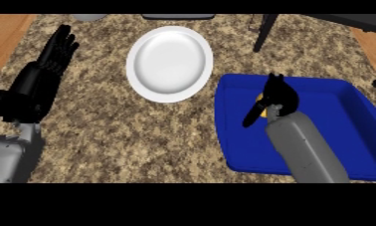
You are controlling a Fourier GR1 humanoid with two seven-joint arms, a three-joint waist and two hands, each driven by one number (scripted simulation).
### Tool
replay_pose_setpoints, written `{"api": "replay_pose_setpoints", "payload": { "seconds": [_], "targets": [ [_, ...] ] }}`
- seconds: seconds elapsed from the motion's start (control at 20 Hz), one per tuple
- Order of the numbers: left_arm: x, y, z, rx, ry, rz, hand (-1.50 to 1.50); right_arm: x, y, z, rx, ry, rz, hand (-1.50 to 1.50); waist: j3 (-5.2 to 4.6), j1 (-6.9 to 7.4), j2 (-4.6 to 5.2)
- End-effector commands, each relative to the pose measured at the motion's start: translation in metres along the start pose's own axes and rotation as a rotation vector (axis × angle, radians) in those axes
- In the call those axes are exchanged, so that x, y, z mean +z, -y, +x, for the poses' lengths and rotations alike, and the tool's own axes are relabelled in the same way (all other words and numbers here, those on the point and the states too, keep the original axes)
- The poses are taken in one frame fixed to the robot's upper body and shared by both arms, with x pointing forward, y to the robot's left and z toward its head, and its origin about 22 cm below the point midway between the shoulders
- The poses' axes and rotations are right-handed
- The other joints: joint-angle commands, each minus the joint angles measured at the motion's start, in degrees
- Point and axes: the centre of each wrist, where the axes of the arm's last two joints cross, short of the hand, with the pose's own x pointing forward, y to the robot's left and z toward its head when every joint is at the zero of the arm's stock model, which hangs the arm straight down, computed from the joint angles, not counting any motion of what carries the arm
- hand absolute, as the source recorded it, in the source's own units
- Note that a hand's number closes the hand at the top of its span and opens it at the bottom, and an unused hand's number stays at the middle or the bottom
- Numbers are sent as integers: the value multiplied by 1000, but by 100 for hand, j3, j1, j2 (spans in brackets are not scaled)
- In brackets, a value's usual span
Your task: Pick the lemon from the tray and place it in the plate
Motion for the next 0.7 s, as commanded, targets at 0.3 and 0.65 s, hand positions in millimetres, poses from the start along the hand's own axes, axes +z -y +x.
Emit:
{"api": "replay_pose_setpoints", "payload": {
  "seconds": [0.3, 0.65],
  "targets": [
    [-1, -10, 3, 13, 8, 0, 0, -26, -21, -24, 64, -216, 44, -150, 8, 2, 26],
    [-9, 7, 0, 3, 1, -4, 0, -22, -24, -7, 70, -61, -239, 150, 10, 28, 35]
  ]
}}
